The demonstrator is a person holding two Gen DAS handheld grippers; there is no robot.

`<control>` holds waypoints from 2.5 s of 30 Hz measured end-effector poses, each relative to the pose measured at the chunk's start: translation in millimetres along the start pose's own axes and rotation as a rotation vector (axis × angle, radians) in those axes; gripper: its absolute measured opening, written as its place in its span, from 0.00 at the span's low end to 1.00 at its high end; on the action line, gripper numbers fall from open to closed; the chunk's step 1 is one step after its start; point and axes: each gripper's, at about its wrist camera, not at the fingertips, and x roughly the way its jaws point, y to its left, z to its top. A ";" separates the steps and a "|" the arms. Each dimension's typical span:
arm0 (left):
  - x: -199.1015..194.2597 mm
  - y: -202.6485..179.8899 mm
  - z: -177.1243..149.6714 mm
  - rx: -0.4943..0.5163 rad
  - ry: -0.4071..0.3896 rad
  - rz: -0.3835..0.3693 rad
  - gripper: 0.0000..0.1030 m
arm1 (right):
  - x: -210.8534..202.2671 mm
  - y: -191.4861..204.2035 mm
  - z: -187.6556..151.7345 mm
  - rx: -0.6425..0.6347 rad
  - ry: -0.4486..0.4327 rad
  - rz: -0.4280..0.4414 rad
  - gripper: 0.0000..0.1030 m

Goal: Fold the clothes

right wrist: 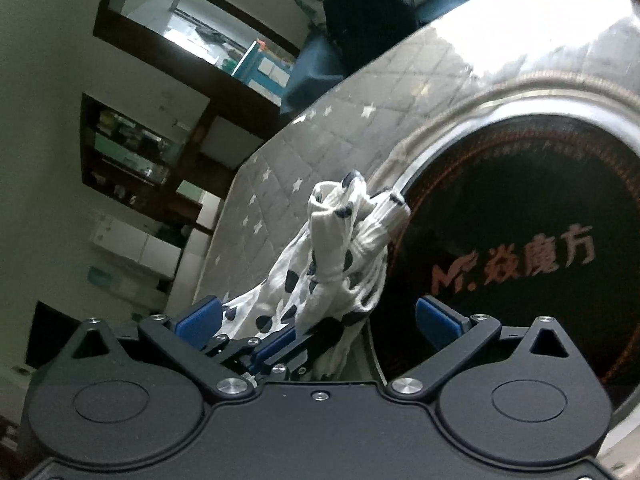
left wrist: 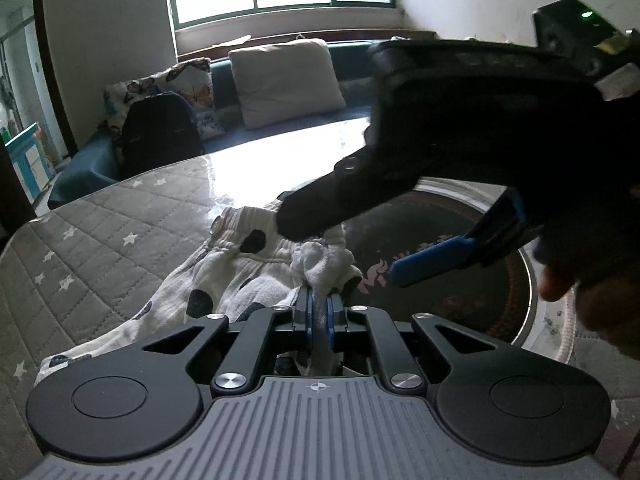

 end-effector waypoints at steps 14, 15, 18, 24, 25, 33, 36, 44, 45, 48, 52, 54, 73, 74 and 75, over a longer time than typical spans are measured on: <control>-18.8 -1.9 -7.4 -0.025 -0.029 -0.018 0.07 | 34.9 -4.4 0.4 0.082 0.074 0.045 0.96; -19.8 -2.4 -8.4 -0.027 -0.029 -0.019 0.07 | 36.1 -5.4 0.5 0.089 0.077 0.048 0.93; -23.5 -3.9 -10.5 -0.036 -0.028 -0.021 0.07 | 40.0 -9.1 0.7 0.113 0.089 0.058 0.80; -34.2 -3.7 -17.5 -0.057 -0.021 -0.009 0.09 | 43.8 -13.8 0.1 0.134 0.112 0.062 0.49; -36.5 -2.9 -18.8 -0.064 -0.022 -0.008 0.10 | 43.7 -14.7 -0.9 0.139 0.115 0.065 0.42; -71.2 -2.5 -32.6 -0.075 -0.051 0.029 0.28 | 39.3 -19.7 -10.4 0.161 0.101 0.075 0.31; -92.5 7.5 -43.1 -0.105 -0.057 0.083 0.34 | 32.4 -17.1 -17.4 0.137 0.082 0.055 0.30; -130.6 51.3 -77.4 -0.297 -0.014 0.219 0.41 | 18.7 -12.3 -34.5 0.063 0.047 0.000 0.29; -134.3 60.3 -83.4 -0.340 0.000 0.228 0.42 | 16.5 -12.2 -36.6 0.057 0.044 -0.003 0.29; -138.7 77.2 -96.8 -0.426 0.039 0.232 0.42 | 13.2 -10.1 -39.5 0.035 0.034 -0.022 0.29; -134.6 90.8 -103.3 -0.490 0.064 0.204 0.42 | 5.7 -4.9 -44.9 -0.004 0.021 -0.046 0.29; -131.2 93.5 -103.1 -0.507 0.073 0.182 0.42 | 1.9 -5.2 -47.2 -0.013 0.016 -0.056 0.29; -88.3 116.1 -90.2 -0.535 0.169 0.107 0.54 | -10.1 0.4 -65.9 -0.135 -0.013 -0.161 0.30; -87.3 116.7 -89.2 -0.531 0.173 0.111 0.54 | -10.8 1.6 -67.3 -0.145 -0.017 -0.169 0.30; -86.5 117.4 -88.5 -0.528 0.176 0.112 0.54 | -11.6 2.8 -68.7 -0.156 -0.020 -0.176 0.30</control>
